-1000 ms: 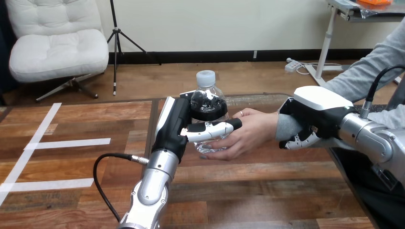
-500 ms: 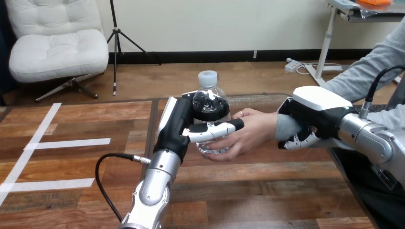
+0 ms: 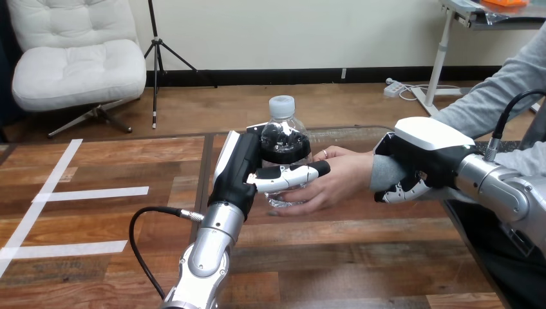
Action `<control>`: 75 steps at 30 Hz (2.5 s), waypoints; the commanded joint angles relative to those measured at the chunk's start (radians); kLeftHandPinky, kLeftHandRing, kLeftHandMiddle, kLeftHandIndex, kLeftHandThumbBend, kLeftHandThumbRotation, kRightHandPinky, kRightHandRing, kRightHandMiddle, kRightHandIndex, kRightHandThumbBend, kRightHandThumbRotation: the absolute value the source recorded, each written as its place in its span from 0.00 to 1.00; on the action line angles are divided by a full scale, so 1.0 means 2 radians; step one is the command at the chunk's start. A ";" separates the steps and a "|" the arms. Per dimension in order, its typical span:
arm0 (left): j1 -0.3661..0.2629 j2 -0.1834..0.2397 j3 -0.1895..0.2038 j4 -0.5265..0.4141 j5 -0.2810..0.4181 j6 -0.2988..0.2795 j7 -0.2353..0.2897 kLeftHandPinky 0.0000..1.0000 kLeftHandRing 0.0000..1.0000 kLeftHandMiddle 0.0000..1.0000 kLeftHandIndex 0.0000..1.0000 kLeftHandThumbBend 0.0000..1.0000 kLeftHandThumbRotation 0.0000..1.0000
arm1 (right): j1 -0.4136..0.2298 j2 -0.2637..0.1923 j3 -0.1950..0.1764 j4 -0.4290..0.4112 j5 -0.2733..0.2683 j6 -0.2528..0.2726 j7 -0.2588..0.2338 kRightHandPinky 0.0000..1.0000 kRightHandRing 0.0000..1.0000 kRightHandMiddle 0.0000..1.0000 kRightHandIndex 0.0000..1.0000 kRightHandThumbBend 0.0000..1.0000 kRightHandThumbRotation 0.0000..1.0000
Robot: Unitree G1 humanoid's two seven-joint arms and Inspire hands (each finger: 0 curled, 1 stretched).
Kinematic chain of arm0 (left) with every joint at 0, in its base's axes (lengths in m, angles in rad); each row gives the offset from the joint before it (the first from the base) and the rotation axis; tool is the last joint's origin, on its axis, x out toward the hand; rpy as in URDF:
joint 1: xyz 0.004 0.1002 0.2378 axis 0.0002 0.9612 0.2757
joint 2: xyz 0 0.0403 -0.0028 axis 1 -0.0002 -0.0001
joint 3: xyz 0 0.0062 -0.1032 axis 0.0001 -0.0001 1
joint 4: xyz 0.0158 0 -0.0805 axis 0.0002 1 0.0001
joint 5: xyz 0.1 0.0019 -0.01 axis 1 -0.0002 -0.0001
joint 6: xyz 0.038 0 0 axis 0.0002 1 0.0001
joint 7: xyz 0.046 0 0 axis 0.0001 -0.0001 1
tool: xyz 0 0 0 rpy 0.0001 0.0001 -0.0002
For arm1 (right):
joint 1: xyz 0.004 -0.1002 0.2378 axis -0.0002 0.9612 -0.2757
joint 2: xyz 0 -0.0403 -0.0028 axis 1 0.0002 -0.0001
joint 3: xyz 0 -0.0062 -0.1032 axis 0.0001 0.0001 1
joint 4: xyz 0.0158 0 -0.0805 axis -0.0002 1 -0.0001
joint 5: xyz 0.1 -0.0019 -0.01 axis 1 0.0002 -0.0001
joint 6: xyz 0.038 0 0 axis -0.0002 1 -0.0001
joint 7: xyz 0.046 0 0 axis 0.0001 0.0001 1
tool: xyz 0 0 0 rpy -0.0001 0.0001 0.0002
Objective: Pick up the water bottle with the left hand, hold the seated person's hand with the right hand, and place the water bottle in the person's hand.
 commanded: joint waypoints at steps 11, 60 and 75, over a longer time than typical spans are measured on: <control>-0.050 -0.007 0.000 -0.017 -0.010 -0.004 -0.007 0.34 0.38 0.40 0.40 0.71 0.00 | -0.024 0.014 -0.023 -0.037 0.021 -0.008 -0.007 0.23 0.28 0.35 0.35 0.46 0.00; -0.047 -0.015 0.003 -0.019 -0.020 0.007 -0.023 0.36 0.41 0.43 0.43 0.69 0.00 | -0.022 0.012 -0.021 -0.032 0.017 -0.004 -0.008 0.24 0.28 0.34 0.33 0.47 0.00; -0.058 -0.007 0.015 0.001 -0.052 0.042 -0.074 0.56 0.65 0.68 0.70 0.85 0.27 | -0.021 0.010 -0.022 -0.032 0.019 -0.005 -0.007 0.24 0.28 0.34 0.34 0.47 0.00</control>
